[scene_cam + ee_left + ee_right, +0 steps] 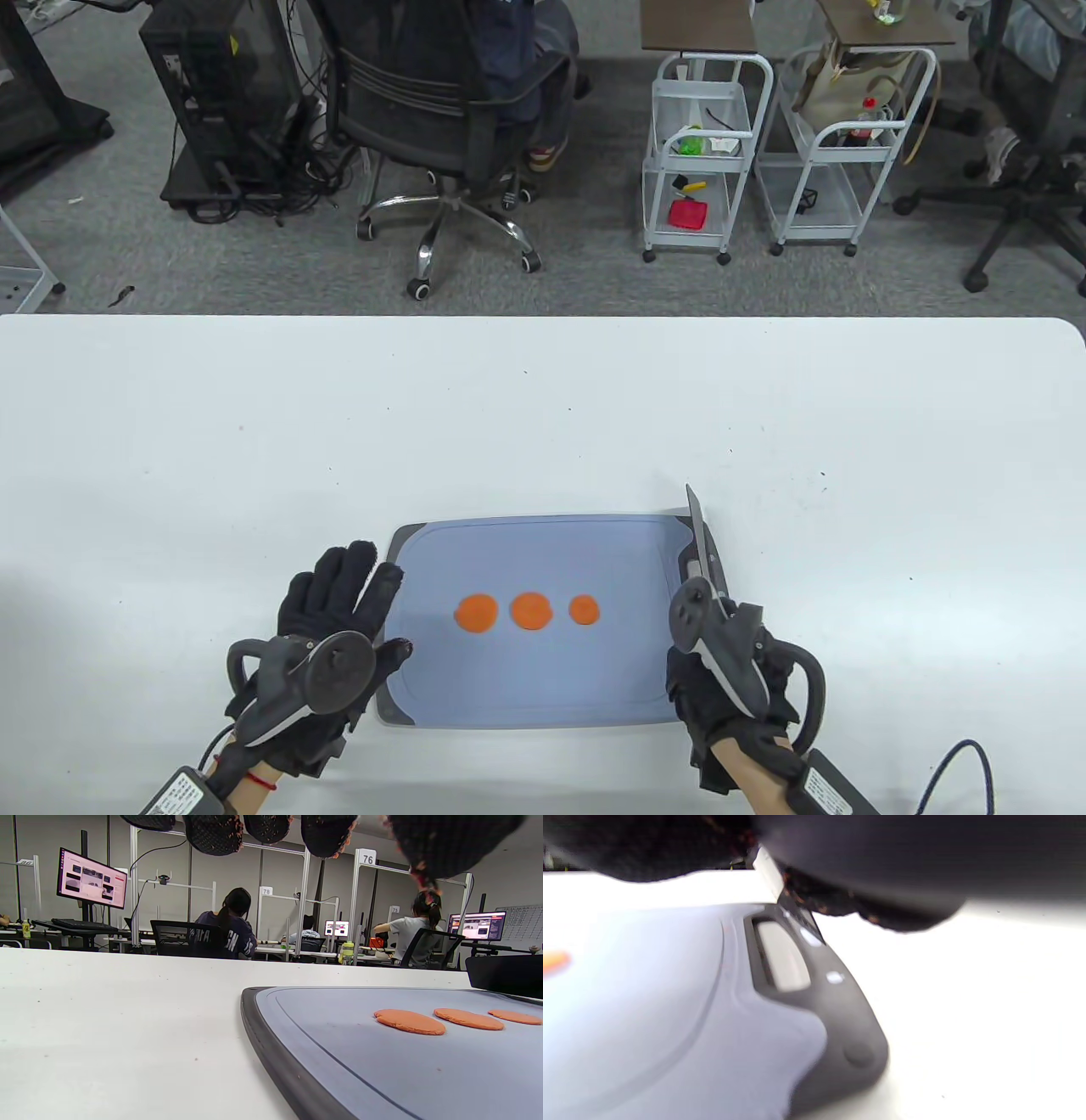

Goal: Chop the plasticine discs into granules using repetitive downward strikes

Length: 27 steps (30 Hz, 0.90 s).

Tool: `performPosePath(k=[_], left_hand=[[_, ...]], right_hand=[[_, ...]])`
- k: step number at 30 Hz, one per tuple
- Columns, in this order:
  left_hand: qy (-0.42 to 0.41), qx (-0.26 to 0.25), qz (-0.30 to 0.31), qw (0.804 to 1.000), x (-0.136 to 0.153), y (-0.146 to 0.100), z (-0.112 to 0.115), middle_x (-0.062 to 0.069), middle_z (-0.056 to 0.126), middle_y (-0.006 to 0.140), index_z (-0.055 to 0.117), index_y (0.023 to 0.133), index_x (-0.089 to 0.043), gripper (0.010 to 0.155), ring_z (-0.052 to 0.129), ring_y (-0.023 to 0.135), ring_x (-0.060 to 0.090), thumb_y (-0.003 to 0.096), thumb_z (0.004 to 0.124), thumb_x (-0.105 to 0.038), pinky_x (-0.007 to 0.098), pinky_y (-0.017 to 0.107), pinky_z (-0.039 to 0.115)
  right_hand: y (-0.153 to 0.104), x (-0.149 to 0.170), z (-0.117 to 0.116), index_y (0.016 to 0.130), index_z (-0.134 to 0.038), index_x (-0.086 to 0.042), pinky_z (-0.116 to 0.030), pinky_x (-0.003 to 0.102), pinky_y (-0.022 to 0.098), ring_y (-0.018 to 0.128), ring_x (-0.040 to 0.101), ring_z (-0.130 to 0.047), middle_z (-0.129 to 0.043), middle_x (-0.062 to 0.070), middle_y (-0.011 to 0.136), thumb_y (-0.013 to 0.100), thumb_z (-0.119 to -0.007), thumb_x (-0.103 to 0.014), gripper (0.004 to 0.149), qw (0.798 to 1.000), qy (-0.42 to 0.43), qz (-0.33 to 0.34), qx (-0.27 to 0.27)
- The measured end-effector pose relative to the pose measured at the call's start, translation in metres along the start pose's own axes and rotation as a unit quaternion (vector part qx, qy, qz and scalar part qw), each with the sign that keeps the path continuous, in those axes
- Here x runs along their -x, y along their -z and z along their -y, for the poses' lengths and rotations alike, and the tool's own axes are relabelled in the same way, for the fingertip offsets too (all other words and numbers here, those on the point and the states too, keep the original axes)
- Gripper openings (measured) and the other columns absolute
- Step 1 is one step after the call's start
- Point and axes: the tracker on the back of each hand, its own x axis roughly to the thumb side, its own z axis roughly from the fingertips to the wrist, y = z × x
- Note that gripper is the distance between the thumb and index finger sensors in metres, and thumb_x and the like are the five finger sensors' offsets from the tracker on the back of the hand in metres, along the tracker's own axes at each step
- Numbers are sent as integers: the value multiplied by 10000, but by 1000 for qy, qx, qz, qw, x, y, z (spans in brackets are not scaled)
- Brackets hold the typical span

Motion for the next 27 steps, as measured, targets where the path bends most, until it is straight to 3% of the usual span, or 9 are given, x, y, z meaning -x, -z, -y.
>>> performPosePath(k=[3, 7, 17, 23, 27], left_hand=[[2, 3, 11, 1000, -2, -2, -1, 92, 381, 1240, 503, 1080, -337, 795, 544, 1111, 422, 359, 654, -635, 632, 766, 496], [-2, 9, 22, 1000, -5, -3, 1, 96, 383, 1240, 512, 1078, -338, 792, 550, 1108, 423, 358, 655, -634, 631, 765, 500], [-6, 16, 33, 999, -6, -4, 1, 106, 390, 1239, 554, 1069, -342, 775, 559, 1105, 428, 358, 656, -633, 635, 762, 501], [-9, 28, 34, 999, -6, -3, 1, 111, 389, 1239, 568, 1066, -340, 770, 557, 1104, 432, 359, 657, -632, 639, 760, 499], [-5, 28, 33, 999, -6, -3, -2, 112, 386, 1241, 572, 1066, -340, 770, 555, 1105, 432, 359, 656, -633, 639, 761, 497]], right_hand=[[-3, 4, 4, 912, -793, -129, -848, 483, 374, 315, 232, -1035, -976, 59, 611, 491, -817, -510, 569, 997, 75, 19, -26], [-16, -10, -11, 918, -784, -112, -851, 474, 330, 286, 246, -1036, -973, 65, 609, 499, -786, -485, 562, 987, 147, 38, -51], [-49, -71, -36, 934, -773, -115, -907, 401, 172, 198, 241, -1115, -981, 79, 659, 494, -794, -455, 556, 994, 98, 57, -9], [-56, -99, -38, 934, -769, -108, -909, 399, 158, 191, 244, -1115, -979, 80, 650, 497, -793, -452, 556, 994, 89, 66, -11], [-60, -104, -27, 932, -770, -109, -904, 402, 167, 195, 247, -1109, -976, 79, 647, 499, -790, -451, 553, 993, 89, 73, 20]])
